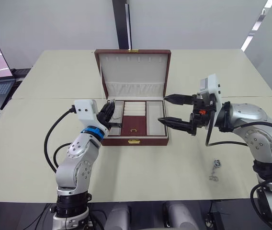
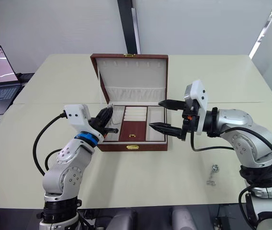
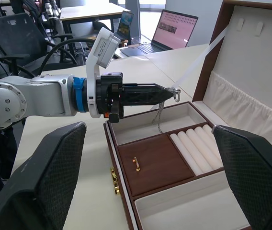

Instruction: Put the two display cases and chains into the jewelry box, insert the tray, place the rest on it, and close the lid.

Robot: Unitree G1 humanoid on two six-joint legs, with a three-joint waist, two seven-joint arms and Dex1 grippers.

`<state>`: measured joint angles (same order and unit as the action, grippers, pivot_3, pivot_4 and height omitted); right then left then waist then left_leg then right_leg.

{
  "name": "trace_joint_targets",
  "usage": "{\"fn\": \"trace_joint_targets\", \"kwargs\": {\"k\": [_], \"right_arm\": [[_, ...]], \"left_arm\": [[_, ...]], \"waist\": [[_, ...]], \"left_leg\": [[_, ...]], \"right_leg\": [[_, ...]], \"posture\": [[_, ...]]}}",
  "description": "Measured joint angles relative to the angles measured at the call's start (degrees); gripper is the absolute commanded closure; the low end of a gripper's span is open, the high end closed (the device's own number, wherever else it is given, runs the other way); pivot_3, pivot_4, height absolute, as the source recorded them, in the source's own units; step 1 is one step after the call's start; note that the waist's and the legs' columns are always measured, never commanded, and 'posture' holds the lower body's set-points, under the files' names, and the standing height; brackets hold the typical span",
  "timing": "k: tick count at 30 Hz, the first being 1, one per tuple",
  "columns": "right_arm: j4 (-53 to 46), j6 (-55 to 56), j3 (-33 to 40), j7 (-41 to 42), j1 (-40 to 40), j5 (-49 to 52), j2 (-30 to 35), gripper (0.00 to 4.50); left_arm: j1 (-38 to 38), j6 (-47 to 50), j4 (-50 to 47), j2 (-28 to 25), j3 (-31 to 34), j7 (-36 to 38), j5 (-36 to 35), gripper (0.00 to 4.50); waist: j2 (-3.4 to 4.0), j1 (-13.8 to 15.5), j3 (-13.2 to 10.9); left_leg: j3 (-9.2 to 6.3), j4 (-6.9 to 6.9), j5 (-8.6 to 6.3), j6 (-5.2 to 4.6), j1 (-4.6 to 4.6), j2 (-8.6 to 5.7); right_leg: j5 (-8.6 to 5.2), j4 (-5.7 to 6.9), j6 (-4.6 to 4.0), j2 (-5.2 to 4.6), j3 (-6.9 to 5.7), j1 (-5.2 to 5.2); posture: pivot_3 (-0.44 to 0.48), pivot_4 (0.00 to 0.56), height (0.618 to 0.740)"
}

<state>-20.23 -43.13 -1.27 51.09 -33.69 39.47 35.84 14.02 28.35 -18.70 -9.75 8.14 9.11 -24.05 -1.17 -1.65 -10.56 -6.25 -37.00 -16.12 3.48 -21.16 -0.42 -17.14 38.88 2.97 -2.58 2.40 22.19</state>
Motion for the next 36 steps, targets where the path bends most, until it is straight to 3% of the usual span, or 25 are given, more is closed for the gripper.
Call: {"fn": "trace_joint_targets", "kwargs": {"k": [3,17,18,22,29,34,36], "right_arm": [[0.00,0.00,0.00,0.01,0.01,0.00,0.01,0.00],[0.31,0.30,0.00,0.16,1.14,-0.23,0.30,0.00],[0.37,0.39,0.00,0.21,1.23,-0.36,0.52,0.00],[1.47,1.57,0.88,1.21,2.36,-0.59,2.48,0.00],[6.89,5.36,5.17,4.25,8.16,-2.91,8.39,0.00],[12.15,8.78,10.58,6.27,13.18,-4.60,11.73,0.00],[13.50,9.93,11.86,6.54,14.85,-5.02,12.40,0.00]], "left_arm": [[-0.45,-0.61,1.29,0.12,-0.03,0.38,0.31,4.50],[-2.01,-4.87,5.10,-0.23,0.04,4.80,0.06,0.19],[-2.04,-4.86,5.10,-0.61,0.04,5.62,-0.24,0.05],[-2.64,-2.33,3.87,-5.01,0.90,11.26,-4.85,0.05],[-5.11,6.54,-4.43,-22.33,6.70,26.48,-17.94,0.05],[-8.88,6.36,1.37,-33.78,12.78,36.18,-18.65,0.05],[-9.68,5.33,3.96,-35.67,14.25,38.16,-17.44,0.05]], "waist": [[0.00,-0.01,0.00],[0.00,0.01,0.00],[0.00,0.01,0.00],[0.00,-0.03,0.00],[0.00,-0.11,-0.02],[0.02,-0.16,-0.03],[0.03,-0.15,-0.04]], "left_leg": [[0.00,0.00,0.00,0.00,0.00,0.00],[0.00,0.00,0.00,0.00,0.00,0.00],[-0.01,0.00,0.00,0.00,0.00,0.00],[-0.01,0.02,0.00,0.00,0.00,0.01],[0.03,0.04,-0.01,-0.01,0.03,0.03],[0.03,0.06,-0.01,-0.02,0.03,0.05],[0.06,0.07,-0.01,-0.02,0.03,0.04]], "right_leg": [[0.00,0.00,0.00,0.00,0.00,0.00],[0.00,-0.01,0.00,0.00,-0.01,0.00],[0.00,-0.01,0.00,0.00,-0.01,0.00],[0.00,-0.01,0.00,0.01,-0.01,0.00],[-0.01,-0.02,-0.01,0.02,0.02,0.00],[-0.02,-0.02,-0.02,0.07,0.02,0.00],[-0.02,-0.03,-0.03,0.06,0.04,0.01]], "posture": [[0.000,0.150,0.740],[0.000,0.150,0.740],[0.000,0.150,0.740],[0.000,0.150,0.740],[0.000,0.150,0.740],[0.000,0.150,0.740],[0.000,0.150,0.740]]}}
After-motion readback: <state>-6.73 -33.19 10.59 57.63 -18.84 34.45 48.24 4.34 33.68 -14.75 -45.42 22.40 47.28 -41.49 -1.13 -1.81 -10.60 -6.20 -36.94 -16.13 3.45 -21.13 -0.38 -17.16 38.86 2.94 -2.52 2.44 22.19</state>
